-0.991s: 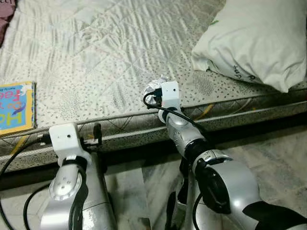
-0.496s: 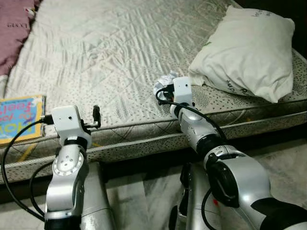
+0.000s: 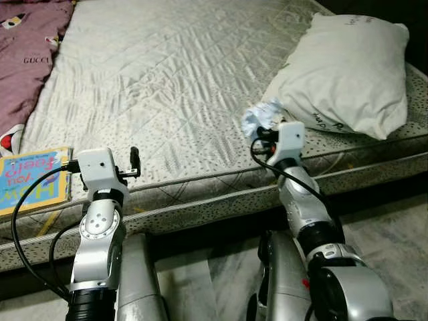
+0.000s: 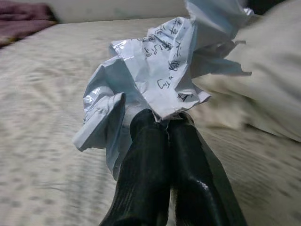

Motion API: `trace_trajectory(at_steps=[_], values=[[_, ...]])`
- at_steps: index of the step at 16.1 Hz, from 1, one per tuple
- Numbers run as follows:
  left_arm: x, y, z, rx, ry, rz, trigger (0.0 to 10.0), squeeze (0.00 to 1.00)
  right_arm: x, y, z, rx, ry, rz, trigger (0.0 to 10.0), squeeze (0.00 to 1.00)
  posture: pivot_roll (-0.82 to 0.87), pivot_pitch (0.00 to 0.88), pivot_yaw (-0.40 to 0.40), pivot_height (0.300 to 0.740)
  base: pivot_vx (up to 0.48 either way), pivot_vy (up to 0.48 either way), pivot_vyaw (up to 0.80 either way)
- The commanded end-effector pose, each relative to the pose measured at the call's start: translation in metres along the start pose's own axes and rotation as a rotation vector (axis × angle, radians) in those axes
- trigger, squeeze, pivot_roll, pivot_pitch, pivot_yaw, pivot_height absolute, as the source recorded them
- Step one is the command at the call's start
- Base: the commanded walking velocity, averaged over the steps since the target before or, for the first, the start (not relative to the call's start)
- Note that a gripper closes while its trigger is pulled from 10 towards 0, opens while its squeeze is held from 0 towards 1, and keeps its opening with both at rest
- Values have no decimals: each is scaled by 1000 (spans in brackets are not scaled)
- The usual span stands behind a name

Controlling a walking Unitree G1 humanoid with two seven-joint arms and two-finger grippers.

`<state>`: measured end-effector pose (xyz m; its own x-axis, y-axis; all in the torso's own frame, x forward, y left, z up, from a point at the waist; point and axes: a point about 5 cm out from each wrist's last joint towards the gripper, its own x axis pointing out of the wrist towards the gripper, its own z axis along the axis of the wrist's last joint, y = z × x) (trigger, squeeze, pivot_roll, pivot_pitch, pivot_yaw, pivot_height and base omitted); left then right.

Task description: Clean up the room

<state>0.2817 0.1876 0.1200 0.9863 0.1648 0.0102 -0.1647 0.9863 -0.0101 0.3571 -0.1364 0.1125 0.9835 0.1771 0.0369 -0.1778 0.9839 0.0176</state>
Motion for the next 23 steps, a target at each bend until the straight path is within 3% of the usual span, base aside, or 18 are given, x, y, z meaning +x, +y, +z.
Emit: trace_trajectory(at_steps=[1, 2, 4, 5, 7, 10, 14, 16, 17, 23], values=[[1, 5, -1, -5, -11, -4, 10000, 0, -9, -6, 3, 8, -42, -51, 863, 0, -99, 0, 29, 491, 0, 0, 0], [2, 9, 1, -13, -34, 2, 10000, 0, -28, -19, -4, 26, -33, -133, 10000, 0, -99, 0, 26, 491, 0, 0, 0], [2, 12, 0, -8, -42, 12, 10000, 0, -40, -22, -1, 13, -49, -127, 10000, 0, -108, 0, 27, 491, 0, 0, 0], [-2, 15, -4, 8, -38, 23, 10000, 0, -49, -22, 1, -91, -76, -94, 10000, 0, -129, 0, 25, 491, 0, 0, 0], [-10, 18, -8, 38, -44, 42, 10000, 0, -65, -24, 2, -62, -89, -70, 10000, 0, -133, 0, 20, 491, 0, 0, 0], [-19, 14, -16, 37, -26, 42, 10000, 0, -84, -23, -1, -102, -25, -88, 10000, 0, -137, 0, 28, 491, 0, 0, 0], [-12, 5, -16, 2, -19, 28, 10000, 0, -68, -5, 5, -8, -21, -33, 10000, 0, -129, 0, 19, 491, 0, 0, 0], [-10, 1, -14, -5, -30, 13, 10000, 0, -63, 1, 10, -39, -27, -21, 10000, 0, -122, 0, 13, 491, 0, 0, 0], [-8, -1, -13, -14, -30, -6, 10000, 0, -59, 8, 12, 20, -29, 2, 10000, 0, -122, 0, 16, 491, 0, 0, 0], [-5, -5, -13, -18, -29, -27, 10000, 0, -54, 11, 16, 61, -33, 16, 10000, 0, -127, 0, 21, 542, 0, 0, 0]])
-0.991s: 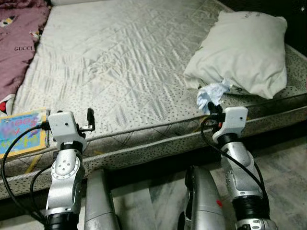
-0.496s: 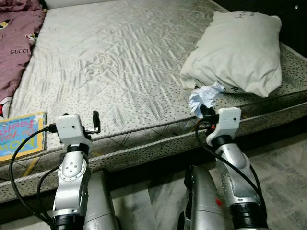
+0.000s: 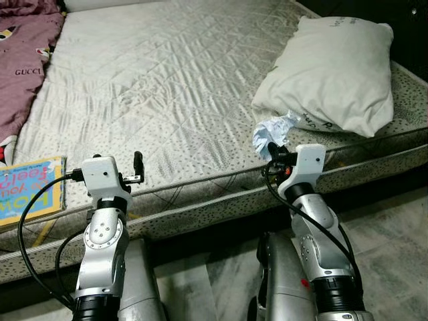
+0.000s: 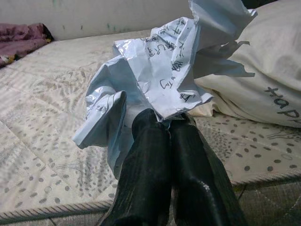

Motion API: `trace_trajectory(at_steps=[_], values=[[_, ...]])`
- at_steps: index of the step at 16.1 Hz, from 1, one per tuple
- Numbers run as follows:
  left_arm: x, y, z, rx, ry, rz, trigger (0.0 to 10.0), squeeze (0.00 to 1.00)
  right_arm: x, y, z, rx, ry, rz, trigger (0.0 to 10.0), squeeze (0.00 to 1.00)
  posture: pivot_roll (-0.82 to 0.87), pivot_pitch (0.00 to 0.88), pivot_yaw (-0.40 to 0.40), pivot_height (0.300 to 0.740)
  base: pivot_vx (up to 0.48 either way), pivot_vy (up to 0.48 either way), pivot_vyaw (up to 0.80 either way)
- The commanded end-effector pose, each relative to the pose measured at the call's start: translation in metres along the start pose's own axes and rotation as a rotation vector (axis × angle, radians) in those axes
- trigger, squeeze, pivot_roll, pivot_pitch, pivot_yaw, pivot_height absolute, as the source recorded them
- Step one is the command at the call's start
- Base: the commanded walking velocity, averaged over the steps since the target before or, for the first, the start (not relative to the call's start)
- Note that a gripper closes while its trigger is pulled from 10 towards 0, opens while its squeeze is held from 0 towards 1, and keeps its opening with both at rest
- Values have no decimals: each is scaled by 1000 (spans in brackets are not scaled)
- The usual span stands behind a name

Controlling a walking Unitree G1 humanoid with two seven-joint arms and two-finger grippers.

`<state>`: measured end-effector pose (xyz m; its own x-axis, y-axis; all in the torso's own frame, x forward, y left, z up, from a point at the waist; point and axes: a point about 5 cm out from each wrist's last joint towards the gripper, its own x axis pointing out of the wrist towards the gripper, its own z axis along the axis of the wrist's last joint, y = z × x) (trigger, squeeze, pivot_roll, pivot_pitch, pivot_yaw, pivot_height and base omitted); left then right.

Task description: Clean up the room

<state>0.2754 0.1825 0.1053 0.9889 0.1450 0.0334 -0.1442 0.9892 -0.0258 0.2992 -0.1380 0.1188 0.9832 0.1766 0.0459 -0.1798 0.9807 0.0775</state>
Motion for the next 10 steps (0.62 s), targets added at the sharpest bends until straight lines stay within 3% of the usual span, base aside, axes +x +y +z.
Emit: trace_trajectory(at_steps=[1, 8, 10], values=[[2, -1, 1, -4, -4, -8, 10000, 0, 3, 2, 8, 2, -23, 17, 10000, 0, -127, 0, 21, 551, 0, 0, 0], [3, -2, 2, -15, -6, -15, 10000, 0, 7, 2, 9, 11, -22, 14, 10000, 0, -125, 0, 18, 634, 0, 0, 0], [4, -3, 2, -10, -8, -10, 10000, 0, 9, 4, 10, -40, -24, 12, 10000, 0, -125, 0, 20, 652, 0, 0, 0]])
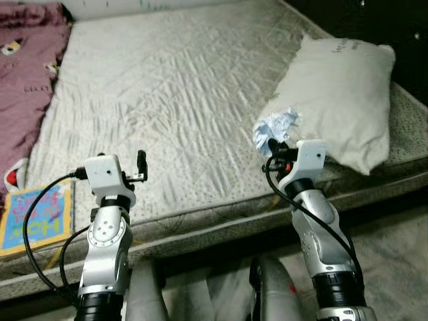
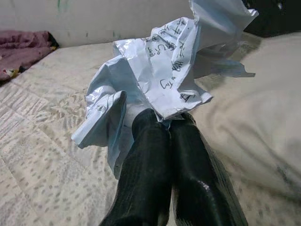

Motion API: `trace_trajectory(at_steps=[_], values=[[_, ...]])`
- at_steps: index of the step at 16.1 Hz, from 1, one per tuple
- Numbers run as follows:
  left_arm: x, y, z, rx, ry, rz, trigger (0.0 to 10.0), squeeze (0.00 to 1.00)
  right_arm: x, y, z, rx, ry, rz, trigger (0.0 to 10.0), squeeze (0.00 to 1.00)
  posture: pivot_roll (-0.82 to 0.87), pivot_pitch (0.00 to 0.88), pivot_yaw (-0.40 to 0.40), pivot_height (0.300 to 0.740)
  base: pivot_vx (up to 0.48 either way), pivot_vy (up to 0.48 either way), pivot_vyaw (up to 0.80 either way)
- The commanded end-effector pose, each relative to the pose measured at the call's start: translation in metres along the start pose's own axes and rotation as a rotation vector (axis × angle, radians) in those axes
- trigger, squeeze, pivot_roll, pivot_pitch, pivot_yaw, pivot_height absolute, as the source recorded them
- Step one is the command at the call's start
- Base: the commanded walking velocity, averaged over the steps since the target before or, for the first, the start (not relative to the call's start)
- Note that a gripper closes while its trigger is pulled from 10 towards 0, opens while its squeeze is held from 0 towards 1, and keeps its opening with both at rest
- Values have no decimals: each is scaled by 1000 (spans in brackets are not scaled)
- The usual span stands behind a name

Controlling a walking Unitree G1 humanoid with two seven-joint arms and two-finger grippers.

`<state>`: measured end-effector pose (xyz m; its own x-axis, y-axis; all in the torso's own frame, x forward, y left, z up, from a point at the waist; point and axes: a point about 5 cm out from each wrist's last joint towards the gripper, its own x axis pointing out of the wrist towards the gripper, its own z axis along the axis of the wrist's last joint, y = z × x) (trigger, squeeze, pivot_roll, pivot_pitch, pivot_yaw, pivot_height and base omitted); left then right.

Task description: Clean up the room

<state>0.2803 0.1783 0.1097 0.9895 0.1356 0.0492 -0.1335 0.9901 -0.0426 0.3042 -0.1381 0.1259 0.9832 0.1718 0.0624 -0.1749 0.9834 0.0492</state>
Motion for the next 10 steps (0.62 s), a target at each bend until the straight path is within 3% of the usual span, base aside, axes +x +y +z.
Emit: trace_trajectory(at_steps=[1, 3, 10], values=[[0, 2, -2, 12, 8, 9, 10000, 0, 4, 5, 3, -27, -13, 12, 10000, 0, -125, 0, 20, 652, 0, 0, 0], [1, 2, -3, -12, 14, 10, 10000, 0, 3, 3, 1, 3, -11, 20, 10000, 0, -123, 0, 19, 652, 0, 0, 0], [3, -3, -3, -36, 16, -34, 10000, 0, 5, 0, -1, 6, -6, 18, 10000, 0, -121, 0, 15, 732, 0, 0, 0]])
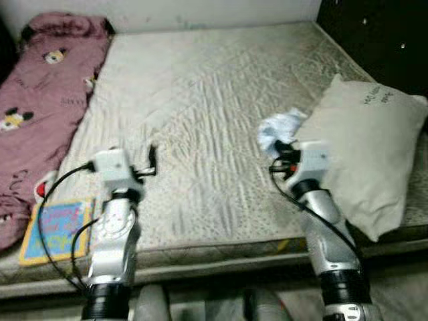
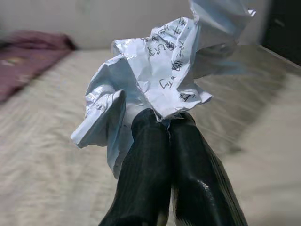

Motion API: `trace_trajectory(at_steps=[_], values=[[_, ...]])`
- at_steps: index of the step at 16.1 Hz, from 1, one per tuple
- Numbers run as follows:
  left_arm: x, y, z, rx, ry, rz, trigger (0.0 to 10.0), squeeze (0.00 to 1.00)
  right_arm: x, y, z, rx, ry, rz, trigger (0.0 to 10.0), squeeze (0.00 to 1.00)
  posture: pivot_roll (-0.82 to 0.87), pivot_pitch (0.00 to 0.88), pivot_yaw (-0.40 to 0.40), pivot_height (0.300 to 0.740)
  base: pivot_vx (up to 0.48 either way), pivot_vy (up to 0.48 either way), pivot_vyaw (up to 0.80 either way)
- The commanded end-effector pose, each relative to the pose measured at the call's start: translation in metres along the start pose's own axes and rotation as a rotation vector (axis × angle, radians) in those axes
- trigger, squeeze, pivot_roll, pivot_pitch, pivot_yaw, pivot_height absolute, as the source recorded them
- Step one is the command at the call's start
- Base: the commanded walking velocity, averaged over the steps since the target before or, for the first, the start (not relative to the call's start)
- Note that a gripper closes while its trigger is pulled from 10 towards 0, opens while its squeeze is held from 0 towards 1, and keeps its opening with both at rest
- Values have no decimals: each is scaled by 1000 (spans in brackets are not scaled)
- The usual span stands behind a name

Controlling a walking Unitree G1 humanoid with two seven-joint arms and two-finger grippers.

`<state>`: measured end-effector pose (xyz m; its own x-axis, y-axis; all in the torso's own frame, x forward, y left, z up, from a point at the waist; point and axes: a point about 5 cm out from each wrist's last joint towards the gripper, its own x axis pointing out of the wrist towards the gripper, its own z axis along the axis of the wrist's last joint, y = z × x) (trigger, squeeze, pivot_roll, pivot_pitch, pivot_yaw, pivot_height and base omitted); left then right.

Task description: Clean up the room

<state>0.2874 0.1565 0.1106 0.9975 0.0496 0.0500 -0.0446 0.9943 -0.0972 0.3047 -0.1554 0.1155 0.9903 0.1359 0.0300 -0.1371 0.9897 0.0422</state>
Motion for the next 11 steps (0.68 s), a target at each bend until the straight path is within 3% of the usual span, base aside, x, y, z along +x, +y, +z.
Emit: trace_trajectory(at_steps=[1, 11], values=[[-3, 20, -2, 30, 12, 58, 10000, 0, 7, 18, 8, 12, -36, 54, 10000, 0, -121, 0, 15, 740, 0, 0, 0], [-2, 17, -3, 20, 16, 36, 10000, 0, 9, 13, 5, -5, -31, 38, 10000, 0, -125, 0, 15, 740, 0, 0, 0]])
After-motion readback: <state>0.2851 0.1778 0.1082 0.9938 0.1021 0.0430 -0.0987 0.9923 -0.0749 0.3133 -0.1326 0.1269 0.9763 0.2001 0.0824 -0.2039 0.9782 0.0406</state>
